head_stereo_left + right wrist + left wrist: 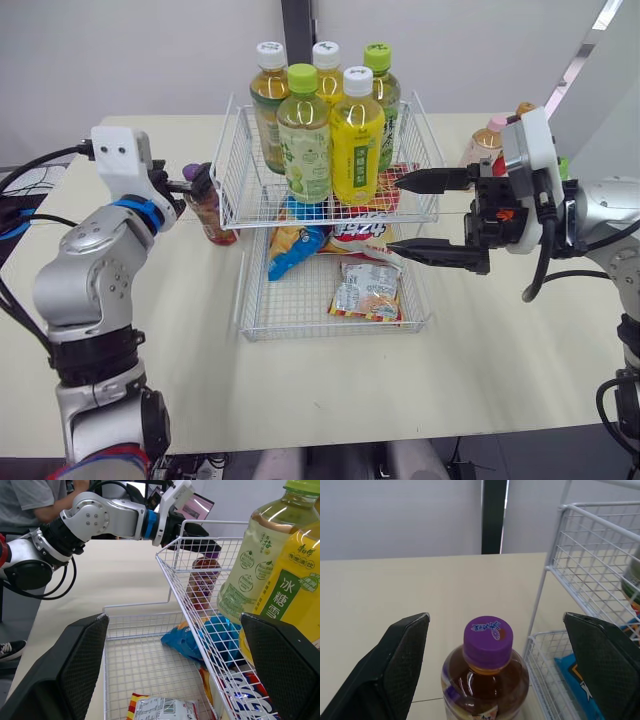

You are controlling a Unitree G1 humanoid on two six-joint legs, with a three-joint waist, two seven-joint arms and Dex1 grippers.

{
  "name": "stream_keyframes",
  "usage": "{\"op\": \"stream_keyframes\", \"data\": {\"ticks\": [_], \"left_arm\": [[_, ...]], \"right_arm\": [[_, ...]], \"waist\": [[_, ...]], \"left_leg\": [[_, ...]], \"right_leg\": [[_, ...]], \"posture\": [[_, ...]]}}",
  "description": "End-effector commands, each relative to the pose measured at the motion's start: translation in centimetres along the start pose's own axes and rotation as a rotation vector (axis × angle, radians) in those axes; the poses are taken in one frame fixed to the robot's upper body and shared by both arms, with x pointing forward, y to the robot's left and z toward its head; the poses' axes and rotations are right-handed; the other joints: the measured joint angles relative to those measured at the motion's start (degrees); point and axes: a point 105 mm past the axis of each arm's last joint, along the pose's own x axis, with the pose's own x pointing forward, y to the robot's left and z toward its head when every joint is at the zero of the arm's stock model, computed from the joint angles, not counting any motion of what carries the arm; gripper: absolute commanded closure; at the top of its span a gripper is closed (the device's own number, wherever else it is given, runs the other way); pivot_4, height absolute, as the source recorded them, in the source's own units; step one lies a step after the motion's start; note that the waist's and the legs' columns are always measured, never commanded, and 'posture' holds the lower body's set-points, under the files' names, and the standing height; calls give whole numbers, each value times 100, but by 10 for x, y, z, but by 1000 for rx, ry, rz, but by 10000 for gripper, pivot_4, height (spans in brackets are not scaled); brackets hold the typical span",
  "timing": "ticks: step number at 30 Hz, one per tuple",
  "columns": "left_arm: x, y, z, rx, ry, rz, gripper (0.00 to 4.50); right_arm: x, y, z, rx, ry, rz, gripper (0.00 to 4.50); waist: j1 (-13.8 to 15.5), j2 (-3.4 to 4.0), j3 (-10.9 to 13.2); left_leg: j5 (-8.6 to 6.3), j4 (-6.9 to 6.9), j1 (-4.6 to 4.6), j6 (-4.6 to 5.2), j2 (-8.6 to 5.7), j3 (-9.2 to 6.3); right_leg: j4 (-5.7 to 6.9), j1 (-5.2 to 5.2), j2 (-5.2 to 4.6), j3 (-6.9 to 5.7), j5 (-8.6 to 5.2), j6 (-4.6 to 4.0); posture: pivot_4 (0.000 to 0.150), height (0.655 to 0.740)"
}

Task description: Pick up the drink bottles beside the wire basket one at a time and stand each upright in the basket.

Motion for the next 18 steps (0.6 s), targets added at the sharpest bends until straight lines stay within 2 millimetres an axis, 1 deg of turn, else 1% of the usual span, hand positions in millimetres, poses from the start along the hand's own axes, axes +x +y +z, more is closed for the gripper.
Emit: {"op": "stream_keyframes", "data": {"ticks": [1, 7, 13, 16, 18], "left_arm": [[7, 0, 2, 13, 7, 24, 426], [19, -3, 5, 40, 7, 14, 426], [25, -4, 4, 45, 2, -4, 426], [27, -3, 1, 45, 8, -8, 6740], [27, -2, -1, 45, 13, -10, 12595]], "right_arm": [[0, 0, 10, -48, -17, -2, 0], [0, 0, 9, -48, -13, -2, 0], [1, -1, 9, -51, -11, -9, 0], [1, -3, 9, -58, -14, -19, 0], [1, -4, 9, -61, -15, -24, 0]], "waist": [[3, 0, 0], [6, 0, 0], [-3, 0, 0], [2, 0, 0], [4, 0, 0]], "left_leg": [[0, 0, 0, 0, 0, 0], [0, 0, 0, -1, -1, -2], [0, -1, 0, -1, -1, -2], [0, 0, -1, -1, -1, -3], [0, 0, -1, -1, -2, -2]], "right_leg": [[0, 0, 0, 0, 0, 0], [-1, 0, 0, 0, 0, 0], [-1, -1, -2, 0, 0, 0], [-1, -1, -2, 0, 0, 0], [-1, -1, -3, 1, 0, 0]], "posture": [[1500, 7400], [1500, 7400], [1500, 7400], [1500, 7400], [1500, 7400]]}}
